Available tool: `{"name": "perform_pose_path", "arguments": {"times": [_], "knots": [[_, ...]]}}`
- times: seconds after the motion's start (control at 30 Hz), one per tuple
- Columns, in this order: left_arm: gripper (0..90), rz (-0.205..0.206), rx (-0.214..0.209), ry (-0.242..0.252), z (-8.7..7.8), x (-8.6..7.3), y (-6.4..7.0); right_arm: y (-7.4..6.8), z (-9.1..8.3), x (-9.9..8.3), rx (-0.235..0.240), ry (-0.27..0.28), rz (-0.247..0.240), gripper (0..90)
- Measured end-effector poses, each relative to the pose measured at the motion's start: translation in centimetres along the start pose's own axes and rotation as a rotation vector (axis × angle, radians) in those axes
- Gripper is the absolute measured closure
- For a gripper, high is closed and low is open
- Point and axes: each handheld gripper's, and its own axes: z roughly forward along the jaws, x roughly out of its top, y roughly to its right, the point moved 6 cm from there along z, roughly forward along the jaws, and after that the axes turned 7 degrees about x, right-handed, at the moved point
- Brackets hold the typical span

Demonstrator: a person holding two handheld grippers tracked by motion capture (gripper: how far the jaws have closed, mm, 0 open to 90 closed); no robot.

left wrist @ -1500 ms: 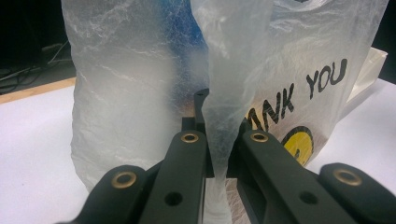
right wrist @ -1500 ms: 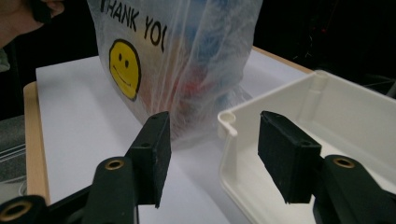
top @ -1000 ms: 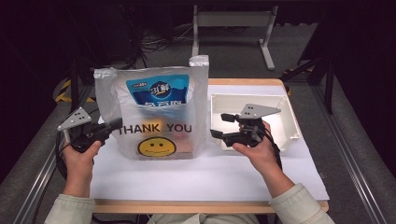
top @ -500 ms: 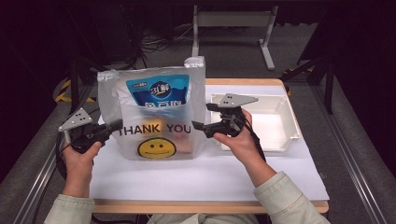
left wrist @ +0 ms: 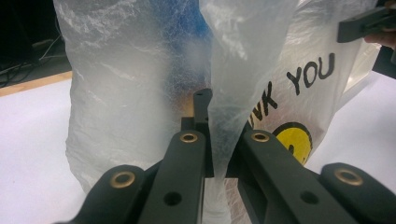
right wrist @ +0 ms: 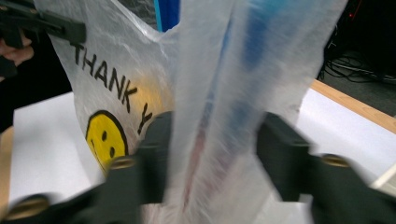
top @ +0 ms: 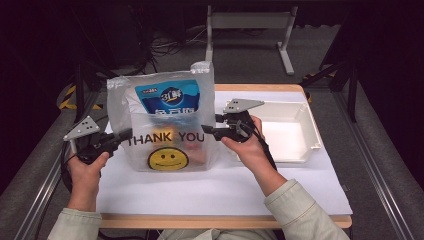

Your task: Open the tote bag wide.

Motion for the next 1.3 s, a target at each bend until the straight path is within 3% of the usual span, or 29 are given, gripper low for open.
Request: {"name": "perform_pose_path", "arguments": {"times": [0.1,0.2,0.4,0.63,0.93,1.3], "knots": [[87.2,0.0,0.003,0.0,-0.1,0.0,-0.1,0.0,-0.1,-0.1,0.008,-0.017,-0.002,79.4],[83.8,-0.013,0.02,0.009,-0.1,-0.1,-0.4,0.0,-0.2,-0.2,0.002,-0.026,-0.009,89.3],[83.5,-0.024,0.037,0.016,-0.2,-0.3,-1.0,0.2,-0.3,-0.2,-0.003,-0.014,0.005,89.7],[89.8,0.002,0.053,-0.028,0.3,-0.9,-1.1,0.6,0.0,-0.7,-0.013,-0.016,0.018,89.7],[89.9,-0.033,0.043,-0.103,1.7,-2.5,-1.7,0.9,1.0,-2.3,-0.009,-0.048,0.041,89.7],[89.9,-0.071,0.033,-0.155,3.1,-3.9,-2.2,1.6,2.2,-4.1,0.001,-0.076,0.074,89.8]]}}
